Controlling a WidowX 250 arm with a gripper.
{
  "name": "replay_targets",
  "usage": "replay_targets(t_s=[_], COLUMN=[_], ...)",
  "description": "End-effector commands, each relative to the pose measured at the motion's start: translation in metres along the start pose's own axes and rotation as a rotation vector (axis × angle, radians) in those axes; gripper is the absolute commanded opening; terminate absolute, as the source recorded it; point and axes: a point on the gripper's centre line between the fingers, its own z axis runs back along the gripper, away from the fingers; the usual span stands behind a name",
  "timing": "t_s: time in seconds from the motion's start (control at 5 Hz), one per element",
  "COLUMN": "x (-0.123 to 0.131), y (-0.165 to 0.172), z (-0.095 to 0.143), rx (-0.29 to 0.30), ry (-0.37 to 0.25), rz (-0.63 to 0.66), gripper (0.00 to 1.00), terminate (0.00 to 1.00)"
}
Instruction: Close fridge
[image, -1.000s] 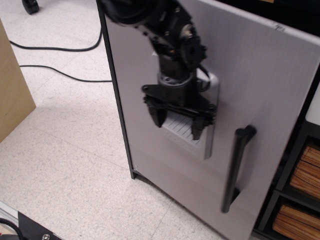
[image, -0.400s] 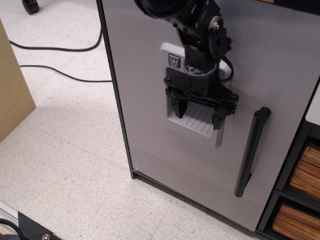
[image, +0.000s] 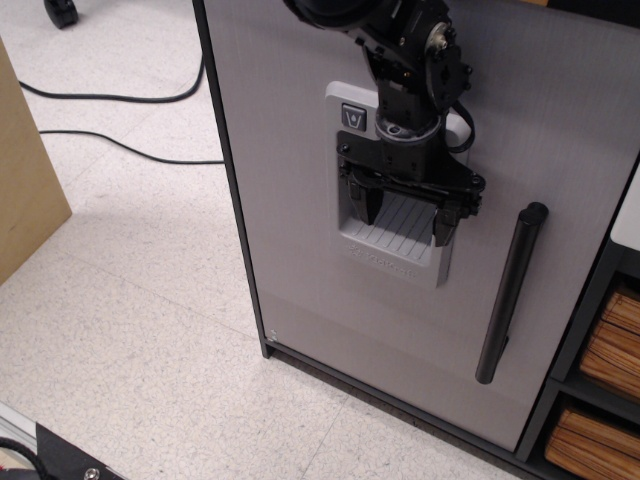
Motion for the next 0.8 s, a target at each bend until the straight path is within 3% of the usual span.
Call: replay_targets(t_s=[0.0, 0.2, 0.4, 0.6], x=[-0.038, -0.061, -0.061, -0.061], y=[0.016, 0.024, 0.024, 0.024], z=[0.057, 0.067, 0.067, 0.067], rx=[-0.021, -0.006, -0.006, -0.006], ry=[-0.036, -0.036, -0.036, -0.036], rz=[-0.065, -0.085, -0.085, -0.085], gripper=[1.00, 1.00, 1.00, 1.00], terminate=[0.00, 0.00, 0.00, 1.00])
